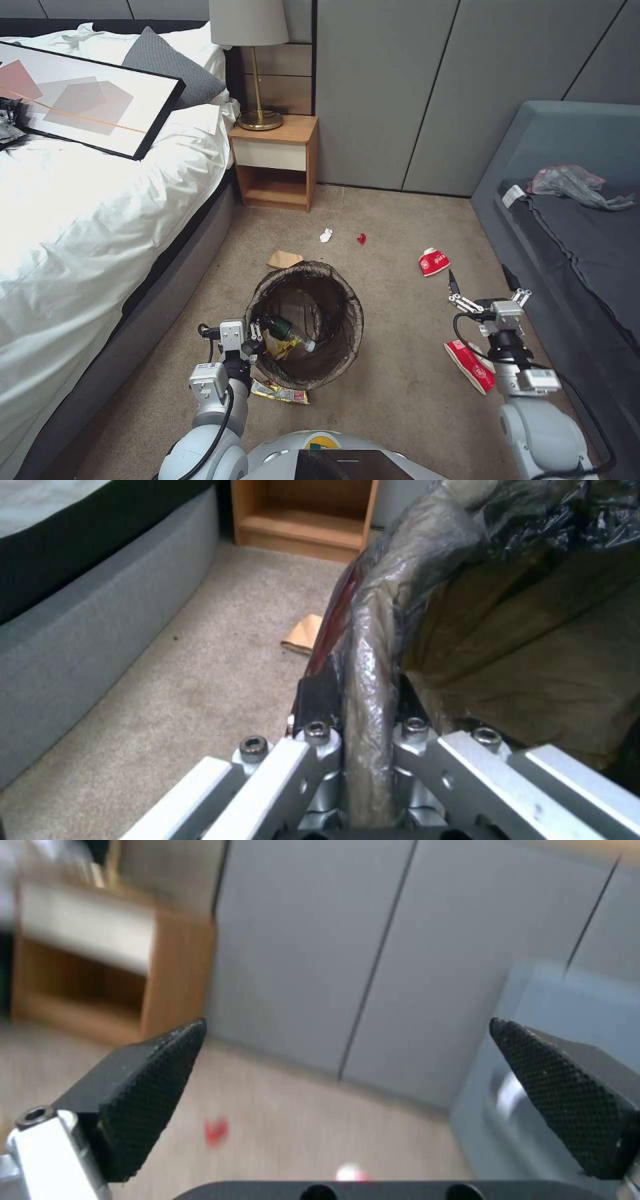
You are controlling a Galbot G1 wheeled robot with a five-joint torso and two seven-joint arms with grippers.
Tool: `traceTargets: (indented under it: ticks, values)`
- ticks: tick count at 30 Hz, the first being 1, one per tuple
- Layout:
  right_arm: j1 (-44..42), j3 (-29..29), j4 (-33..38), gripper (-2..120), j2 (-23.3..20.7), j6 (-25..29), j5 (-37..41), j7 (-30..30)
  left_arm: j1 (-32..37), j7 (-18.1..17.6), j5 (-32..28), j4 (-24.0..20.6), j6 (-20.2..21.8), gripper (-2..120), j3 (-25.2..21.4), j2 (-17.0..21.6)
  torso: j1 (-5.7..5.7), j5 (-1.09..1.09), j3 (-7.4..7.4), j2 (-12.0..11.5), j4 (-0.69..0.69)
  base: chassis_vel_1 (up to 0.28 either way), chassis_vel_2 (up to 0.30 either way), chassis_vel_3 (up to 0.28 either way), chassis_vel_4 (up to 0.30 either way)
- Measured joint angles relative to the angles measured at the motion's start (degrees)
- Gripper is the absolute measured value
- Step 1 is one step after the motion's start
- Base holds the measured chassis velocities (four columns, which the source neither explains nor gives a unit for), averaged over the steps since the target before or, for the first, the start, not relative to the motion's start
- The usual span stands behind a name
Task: Pick up the trash bin, then pick up the garbage from the floor and place it into the trash bin.
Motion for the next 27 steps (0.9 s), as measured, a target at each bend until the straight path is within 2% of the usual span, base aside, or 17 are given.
traceTargets:
  ticks: [3, 5, 6, 8, 9, 11, 12, 14, 15, 17, 21, 27]
  values:
    - [1.01, 0.11, -2.21, 100, -1.34, -2.78, 0.86, -0.82, 0.06, 0.0, 0.07, -0.01, 0.0, 2, -0.01, -0.01, 0.0, 0.01, 0.0, 0.0, -0.01, 0.0, 0.0, 0.0, 0.0]
    - [3.93, 0.07, -8.37, 100, -4.11, -7.58, 1.58, -2.22, 0.18, 0.01, 0.16, -0.07, 0.0, 2, 0.06, -0.05, 0.0, 0.0, 0.0, 0.0, -0.02, 0.0, 0.0, 0.0, 0.0]
    - [3.93, 0.07, -8.37, 100, -4.11, -7.58, 1.58, -2.22, 0.18, 0.01, 0.16, -0.07, 0.0, 2, 0.06, -0.05, 0.0, 0.0, 0.0, 0.0, -0.02, 0.0, 0.0, 0.0, 0.0]
    - [7.23, -0.37, -16.83, 100, -7.37, -9.2, 1.28, -5.41, 0.24, 0.01, 0.19, -0.23, 0.0, 2, -0.19, -0.02, 0.0, 0.01, 0.0, 0.0, 0.01, 0.0, 0.0, 0.0, 0.0]
    - [7.23, -0.37, -16.83, 100, -7.37, -9.2, 1.28, -5.41, 0.24, 0.01, 0.19, -0.23, 0.0, 2, -0.19, -0.02, 0.0, 0.01, 0.0, 0.0, 0.01, 0.0, 0.0, 0.0, 0.0]
    - [9.56, -0.93, -23.81, 100, -10.06, -9.79, 0.47, -7.87, 0.31, 0.01, 0.26, -0.3, 0.07, 2, -0.22, -0.01, 0.0, 0.01, 0.0, 0.0, 0.01, 0.0, 0.0, 0.0, 0.0]
    - [9.56, -0.93, -23.81, 100, -10.06, -9.79, 0.47, -7.87, 0.31, 0.01, 0.26, -0.3, 0.07, 2, -0.22, -0.01, 0.0, 0.01, 0.0, 0.0, 0.01, 0.0, 0.0, 0.0, 0.0]
    - [12.11, -1.67, -31.3, 100, -12.62, -9.77, -0.53, -9.86, 0.37, 0.02, 0.41, -0.3, 0.12, 2, -0.2, -0.04, 0.0, 0.01, 0.0, 0.0, -0.02, 0.0, 0.0, 0.0, 0.0]
    - [12.11, -1.67, -31.3, 100, -12.62, -9.77, -0.53, -9.86, 0.37, 0.02, 0.41, -0.3, 0.12, 2, -0.2, -0.04, 0.0, 0.01, 0.0, 0.0, -0.02, 0.0, 0.0, 0.0, 0.0]
    - [14.38, -2.35, -38.24, 100, -14.3, -9.68, -1.51, -10.81, 0.4, -0.05, 0.48, -0.3, 0.13, 2, -0.22, -0.11, 0.0, -0.01, 0.0, 0.0, 0.01, 0.0, 0.0, 0.0, 0.0]
    - [15.31, -2.75, -42.73, 100, -15.24, -11.82, -0.78, -11.57, 0.37, -0.27, 0.48, -0.24, 0.1, 2, -0.23, -0.19, 0.0, -0.01, 0.0, 0.0, -0.01, 0.0, 0.0, 0.0, 0.0]
    - [15.87, -2.74, -46.63, 100, -14.91, -12.26, -2.36, -13.25, 0.15, -0.38, 0.47, 0.04, 0.05, 2, 0.11, -0.39, 0.0, -0.02, 0.0, 0.0, -0.01, 0.0, 0.0, 0.0, 0.0]
